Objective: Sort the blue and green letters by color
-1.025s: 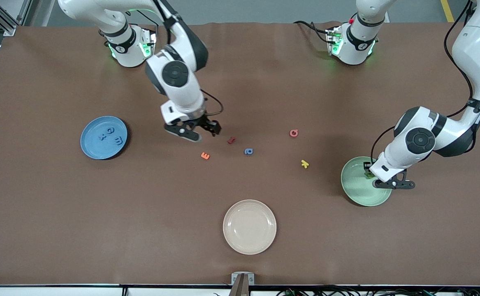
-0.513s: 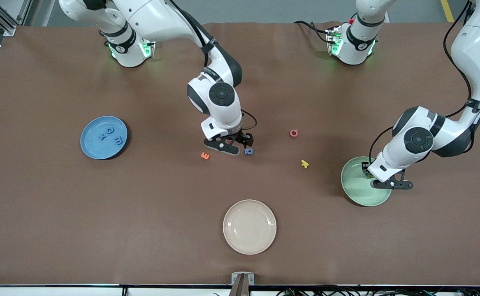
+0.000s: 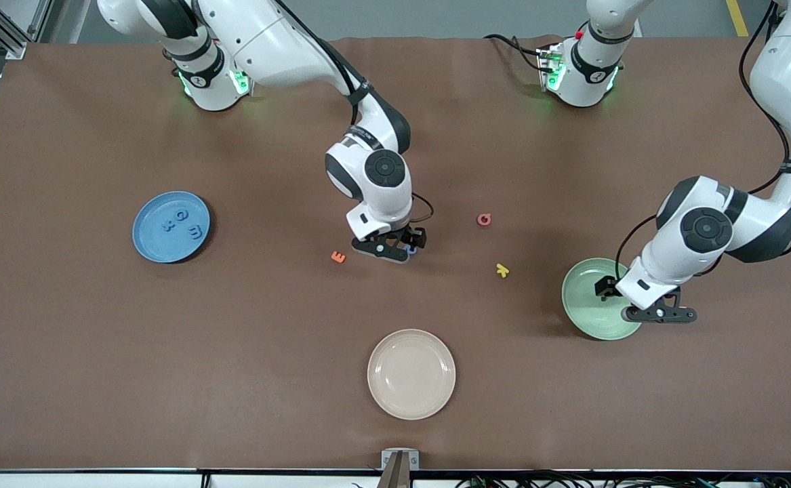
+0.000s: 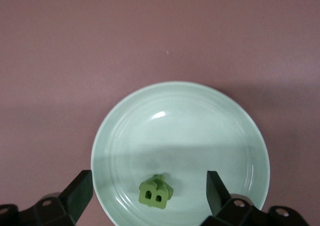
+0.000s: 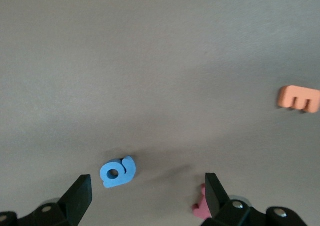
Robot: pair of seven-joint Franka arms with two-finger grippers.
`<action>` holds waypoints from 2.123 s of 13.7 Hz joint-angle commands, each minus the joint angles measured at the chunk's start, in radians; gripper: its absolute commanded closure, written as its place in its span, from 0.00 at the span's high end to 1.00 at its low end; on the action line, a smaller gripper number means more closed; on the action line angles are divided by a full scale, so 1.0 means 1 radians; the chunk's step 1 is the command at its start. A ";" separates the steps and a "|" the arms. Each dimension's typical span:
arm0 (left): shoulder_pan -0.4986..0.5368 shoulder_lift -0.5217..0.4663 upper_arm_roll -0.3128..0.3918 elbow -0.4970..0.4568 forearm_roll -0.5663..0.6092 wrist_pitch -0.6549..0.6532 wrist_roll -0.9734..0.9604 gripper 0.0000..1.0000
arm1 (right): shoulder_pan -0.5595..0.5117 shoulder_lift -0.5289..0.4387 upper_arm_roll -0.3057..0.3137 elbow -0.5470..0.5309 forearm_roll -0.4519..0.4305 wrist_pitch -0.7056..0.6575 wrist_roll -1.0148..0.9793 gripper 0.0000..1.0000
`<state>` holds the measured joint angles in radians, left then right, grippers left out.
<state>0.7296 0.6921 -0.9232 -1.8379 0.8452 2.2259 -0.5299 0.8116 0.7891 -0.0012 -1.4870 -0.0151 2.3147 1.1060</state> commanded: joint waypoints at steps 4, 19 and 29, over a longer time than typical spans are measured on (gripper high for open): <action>0.008 -0.025 -0.069 0.230 -0.115 -0.251 0.007 1.00 | 0.026 0.085 -0.013 0.106 -0.023 -0.015 0.006 0.99; 0.077 -0.183 -0.337 0.444 -0.195 -0.637 0.008 1.00 | 0.060 0.127 -0.011 0.113 -0.014 0.023 0.034 0.94; -0.102 -0.385 -0.067 0.444 -0.415 -0.644 0.091 1.00 | 0.055 0.130 -0.014 0.117 -0.023 0.025 0.020 0.80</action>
<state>0.7136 0.4344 -1.1556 -1.3860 0.5308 1.5867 -0.4989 0.8624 0.8937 -0.0069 -1.3956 -0.0251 2.3384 1.1152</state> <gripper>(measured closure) 0.000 0.198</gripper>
